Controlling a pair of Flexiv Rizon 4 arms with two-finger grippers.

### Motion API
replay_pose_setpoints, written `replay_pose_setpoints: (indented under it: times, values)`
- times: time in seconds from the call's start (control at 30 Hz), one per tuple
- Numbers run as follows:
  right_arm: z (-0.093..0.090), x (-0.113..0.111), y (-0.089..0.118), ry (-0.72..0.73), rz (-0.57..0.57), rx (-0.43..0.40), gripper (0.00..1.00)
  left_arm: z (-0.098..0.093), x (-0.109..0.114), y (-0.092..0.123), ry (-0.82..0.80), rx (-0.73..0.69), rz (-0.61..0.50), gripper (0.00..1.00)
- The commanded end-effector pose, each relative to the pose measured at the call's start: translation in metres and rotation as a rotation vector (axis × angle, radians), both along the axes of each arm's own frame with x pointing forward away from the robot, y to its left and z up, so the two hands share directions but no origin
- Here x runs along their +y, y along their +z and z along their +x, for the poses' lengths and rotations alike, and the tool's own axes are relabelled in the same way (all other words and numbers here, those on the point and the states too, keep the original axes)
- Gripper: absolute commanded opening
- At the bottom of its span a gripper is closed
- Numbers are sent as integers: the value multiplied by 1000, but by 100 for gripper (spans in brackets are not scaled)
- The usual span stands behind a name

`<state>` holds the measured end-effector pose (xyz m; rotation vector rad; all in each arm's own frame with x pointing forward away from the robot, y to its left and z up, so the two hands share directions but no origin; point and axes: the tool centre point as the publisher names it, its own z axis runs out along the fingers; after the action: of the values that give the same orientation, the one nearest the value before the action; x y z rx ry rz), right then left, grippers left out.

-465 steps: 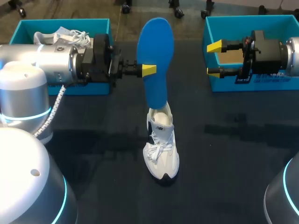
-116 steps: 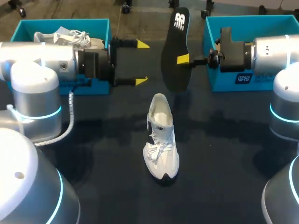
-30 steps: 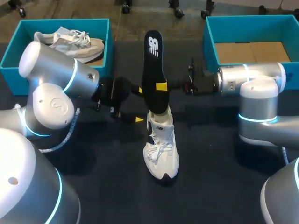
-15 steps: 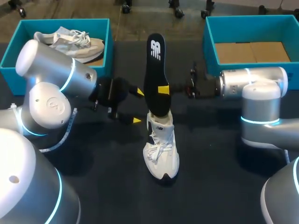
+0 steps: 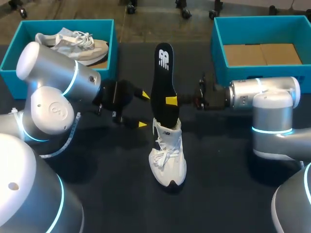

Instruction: Take the shoe out of the shoebox, open the shoe tongue, remove and reinsert the insole, then place the shoe into the shoebox

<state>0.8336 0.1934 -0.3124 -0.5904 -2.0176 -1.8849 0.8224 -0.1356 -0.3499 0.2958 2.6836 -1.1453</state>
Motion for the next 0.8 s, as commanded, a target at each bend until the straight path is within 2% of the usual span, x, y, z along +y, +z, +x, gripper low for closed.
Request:
replay_pose_setpoints:
  times: [0.03,0.33,0.67,0.8]
  values:
    - [-5,5,-9,-6,5,12,0,0,-1,0,0,0,0,100]
    - [-20,9,-28,-2,-9,92,0,0,-3,-3,4,7,-3,100]
    - [-42,9,-43,-27,-15,131,0,1,-1,-3,12,10,2,100]
    - [-46,5,-43,-53,-8,119,0,1,-2,-4,9,14,2,100]
